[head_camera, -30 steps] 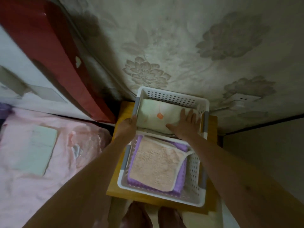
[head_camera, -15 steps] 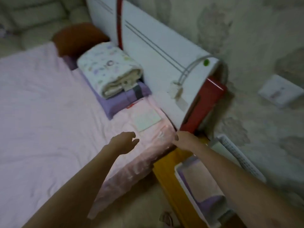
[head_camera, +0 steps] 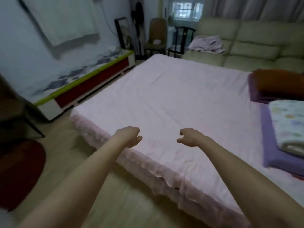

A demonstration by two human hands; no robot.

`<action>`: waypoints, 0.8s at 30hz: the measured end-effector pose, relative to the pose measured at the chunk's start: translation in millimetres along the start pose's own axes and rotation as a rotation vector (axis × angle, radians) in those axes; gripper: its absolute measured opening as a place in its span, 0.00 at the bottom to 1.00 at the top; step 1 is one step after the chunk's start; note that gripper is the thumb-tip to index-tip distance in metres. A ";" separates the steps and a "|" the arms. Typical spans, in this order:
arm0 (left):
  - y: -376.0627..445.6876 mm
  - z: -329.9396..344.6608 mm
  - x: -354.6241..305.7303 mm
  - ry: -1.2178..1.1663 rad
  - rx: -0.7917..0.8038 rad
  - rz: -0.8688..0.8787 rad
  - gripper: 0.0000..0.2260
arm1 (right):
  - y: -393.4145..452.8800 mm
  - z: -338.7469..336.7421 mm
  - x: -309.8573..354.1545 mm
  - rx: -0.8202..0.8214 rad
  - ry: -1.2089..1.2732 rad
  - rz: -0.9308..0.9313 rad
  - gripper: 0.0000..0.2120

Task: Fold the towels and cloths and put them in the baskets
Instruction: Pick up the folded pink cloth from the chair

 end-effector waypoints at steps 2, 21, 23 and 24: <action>-13.2 -5.2 87.6 -0.038 -0.008 -0.079 0.19 | 28.3 -16.1 86.9 -0.009 -0.071 -0.072 0.21; -10.2 -45.7 663.9 -0.462 -0.005 -0.636 0.20 | 309.0 -128.6 701.3 0.131 -0.528 -0.540 0.21; -0.9 -51.9 708.4 -0.490 0.025 -0.655 0.21 | 336.1 -141.7 755.6 0.134 -0.568 -0.578 0.20; 5.9 -52.5 730.0 -0.501 0.049 -0.663 0.22 | 351.3 -145.2 779.7 0.141 -0.585 -0.593 0.20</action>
Point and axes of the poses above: each hand's wrist, its own y-axis towards the middle knuckle, its own z-axis out of the palm, x = y × z, the point moved 10 cm from there along y, towards the middle knuckle, and after that the axes turned 15 degrees about x, right-handed, at the moved point
